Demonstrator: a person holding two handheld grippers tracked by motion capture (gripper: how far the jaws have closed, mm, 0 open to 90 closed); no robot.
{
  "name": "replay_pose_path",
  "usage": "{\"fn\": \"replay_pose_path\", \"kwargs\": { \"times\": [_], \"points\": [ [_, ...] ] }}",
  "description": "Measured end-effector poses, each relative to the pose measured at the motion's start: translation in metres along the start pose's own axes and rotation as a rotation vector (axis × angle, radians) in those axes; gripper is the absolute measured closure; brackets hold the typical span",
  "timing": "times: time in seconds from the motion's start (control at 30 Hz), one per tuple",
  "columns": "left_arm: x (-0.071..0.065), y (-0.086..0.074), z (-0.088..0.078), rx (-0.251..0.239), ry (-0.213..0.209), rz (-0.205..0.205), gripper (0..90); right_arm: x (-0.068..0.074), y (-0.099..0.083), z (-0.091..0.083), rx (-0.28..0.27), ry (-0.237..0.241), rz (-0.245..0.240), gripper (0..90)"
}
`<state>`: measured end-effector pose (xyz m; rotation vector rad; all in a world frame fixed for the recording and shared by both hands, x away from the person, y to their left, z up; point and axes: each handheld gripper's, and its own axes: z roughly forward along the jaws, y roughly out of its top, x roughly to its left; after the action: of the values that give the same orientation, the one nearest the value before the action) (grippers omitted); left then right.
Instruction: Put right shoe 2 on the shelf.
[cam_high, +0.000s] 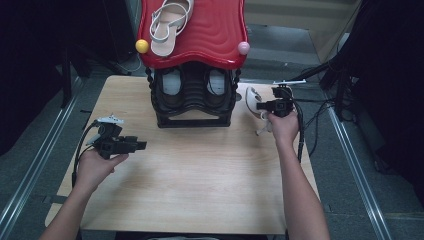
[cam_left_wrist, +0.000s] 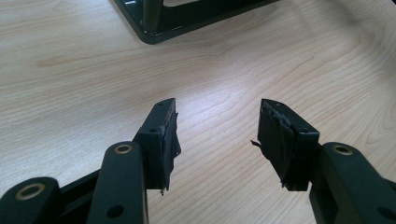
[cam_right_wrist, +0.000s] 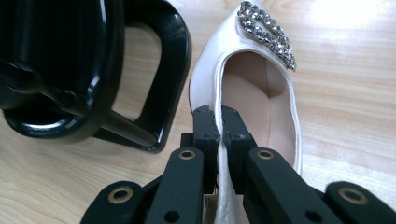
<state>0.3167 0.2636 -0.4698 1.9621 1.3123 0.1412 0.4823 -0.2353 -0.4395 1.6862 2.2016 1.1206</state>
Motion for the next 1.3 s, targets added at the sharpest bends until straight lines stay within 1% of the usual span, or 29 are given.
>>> {"fn": "replay_pose_path", "kwargs": {
  "times": [0.1, 0.17, 0.27, 0.53, 0.83, 0.9, 1.0, 1.1, 1.17, 1.3],
  "points": [
    [0.000, 0.000, 0.000, 0.000, 0.000, -0.001, 47.8, 0.004, 0.005, -0.005, -0.011, 0.006, -0.004, 88.4],
    [0.000, 0.000, 0.000, 0.001, 0.001, 0.000, 47.8, 0.005, 0.007, -0.008, -0.028, 0.024, 0.004, 88.4],
    [0.000, 0.000, 0.000, 0.004, 0.001, 0.004, 47.8, 0.010, 0.014, -0.013, -0.023, 0.023, 0.002, 88.4],
    [0.000, 0.000, 0.000, 0.002, -0.001, 0.002, 47.8, 0.023, 0.034, -0.029, -0.061, 0.045, 0.004, 88.4],
    [-0.001, 0.000, 0.000, -0.001, -0.003, 0.002, 47.8, 0.037, 0.056, -0.053, -0.100, 0.056, 0.002, 88.3],
    [-0.001, 0.000, 0.000, -0.001, -0.005, 0.001, 47.8, 0.039, 0.061, -0.057, -0.103, 0.054, -0.008, 88.4],
    [-0.001, 0.000, 0.000, 0.003, -0.003, 0.004, 47.8, 0.043, 0.067, -0.065, -0.111, 0.054, -0.009, 88.3],
    [-0.001, 0.000, 0.000, 0.002, -0.001, 0.005, 47.8, 0.046, 0.073, -0.072, -0.113, 0.064, 0.005, 88.4],
    [-0.001, 0.000, 0.000, 0.002, 0.001, 0.005, 47.8, 0.047, 0.077, -0.078, -0.125, 0.073, 0.018, 88.3],
    [-0.002, 0.000, 0.000, 0.000, 0.005, 0.007, 47.8, 0.054, 0.086, -0.086, -0.138, 0.062, -0.001, 88.3]
  ]
}}
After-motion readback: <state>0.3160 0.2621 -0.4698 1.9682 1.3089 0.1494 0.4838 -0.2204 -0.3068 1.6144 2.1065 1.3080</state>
